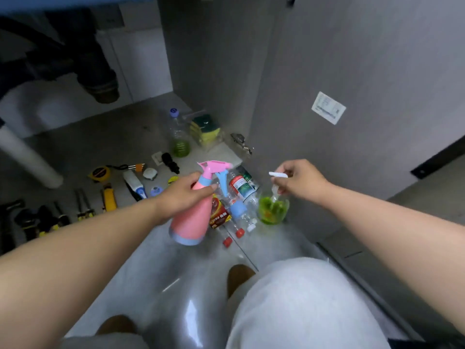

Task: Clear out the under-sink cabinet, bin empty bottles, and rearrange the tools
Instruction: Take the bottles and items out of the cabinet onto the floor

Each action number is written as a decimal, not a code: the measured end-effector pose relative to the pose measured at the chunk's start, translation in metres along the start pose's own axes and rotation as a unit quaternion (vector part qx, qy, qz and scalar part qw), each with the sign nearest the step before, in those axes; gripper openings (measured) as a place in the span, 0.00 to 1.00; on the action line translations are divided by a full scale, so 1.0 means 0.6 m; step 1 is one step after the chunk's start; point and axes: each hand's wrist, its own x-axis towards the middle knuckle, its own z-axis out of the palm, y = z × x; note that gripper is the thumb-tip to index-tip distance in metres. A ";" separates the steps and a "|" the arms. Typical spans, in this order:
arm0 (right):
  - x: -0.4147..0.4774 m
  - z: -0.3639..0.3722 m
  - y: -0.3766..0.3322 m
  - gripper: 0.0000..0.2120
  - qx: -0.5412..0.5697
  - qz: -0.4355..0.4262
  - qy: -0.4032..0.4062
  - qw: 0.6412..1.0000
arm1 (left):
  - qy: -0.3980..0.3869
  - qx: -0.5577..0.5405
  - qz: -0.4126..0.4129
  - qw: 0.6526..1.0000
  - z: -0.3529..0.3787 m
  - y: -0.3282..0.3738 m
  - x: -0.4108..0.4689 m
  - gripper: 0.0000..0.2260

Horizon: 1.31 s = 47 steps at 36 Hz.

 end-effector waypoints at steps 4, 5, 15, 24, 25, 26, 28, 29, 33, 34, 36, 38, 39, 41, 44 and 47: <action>-0.039 0.005 0.072 0.10 -0.045 0.065 -0.013 0.997 | 0.031 -0.013 -0.009 0.999 0.040 0.000 -0.019 0.12; -0.043 0.009 0.088 0.10 -0.056 0.077 -0.014 0.995 | 0.038 -0.013 -0.015 0.999 0.049 -0.002 -0.023 0.12; -0.021 0.074 0.195 0.09 -0.083 0.165 -0.018 0.983 | 0.058 -0.065 -0.060 0.994 0.098 -0.056 -0.042 0.11; -0.010 0.109 0.217 0.15 -0.033 0.175 0.004 0.984 | 0.011 -0.039 -0.039 0.998 0.159 -0.073 -0.022 0.12; -0.012 0.108 0.213 0.17 -0.041 0.173 0.006 0.984 | 0.003 -0.037 -0.034 0.999 0.166 -0.072 -0.020 0.13; -0.016 0.107 0.209 0.18 -0.059 0.166 0.009 0.984 | -0.005 -0.033 -0.029 0.999 0.173 -0.070 -0.017 0.14; -0.029 0.106 0.194 0.19 -0.100 0.133 0.023 0.986 | -0.015 -0.027 -0.019 0.999 0.186 -0.065 -0.014 0.16; -0.039 0.107 0.182 0.18 -0.106 0.101 0.034 0.989 | -0.018 -0.026 -0.015 0.999 0.192 -0.063 -0.013 0.16; -0.070 0.104 0.119 0.11 0.092 0.015 -0.051 0.994 | -0.023 0.030 0.009 0.999 0.218 -0.054 -0.009 0.17; -0.076 0.101 0.105 0.10 0.137 0.021 -0.100 0.985 | -0.020 0.048 0.014 0.999 0.224 -0.051 -0.010 0.17; -0.086 0.096 0.085 0.08 0.115 0.006 -0.154 0.981 | -0.015 0.068 0.024 0.997 0.231 -0.045 -0.012 0.17; -0.092 0.094 0.075 0.09 0.020 -0.050 -0.141 0.989 | -0.017 0.081 0.030 0.996 0.236 -0.036 -0.015 0.17; -0.094 0.093 0.073 0.07 -0.026 -0.076 -0.119 0.990 | -0.020 0.090 0.033 0.995 0.239 -0.031 -0.015 0.17; -0.095 0.085 0.069 0.03 -0.074 -0.097 -0.078 0.990 | -0.030 0.109 0.042 0.993 0.242 -0.019 -0.014 0.18; -0.094 0.069 0.076 0.05 -0.130 -0.084 -0.054 0.986 | -0.062 0.127 0.038 0.989 0.241 -0.008 -0.010 0.23; -0.096 0.071 0.098 0.06 -0.176 -0.054 -0.045 0.982 | -0.065 0.150 0.017 0.986 0.225 -0.011 -0.008 0.27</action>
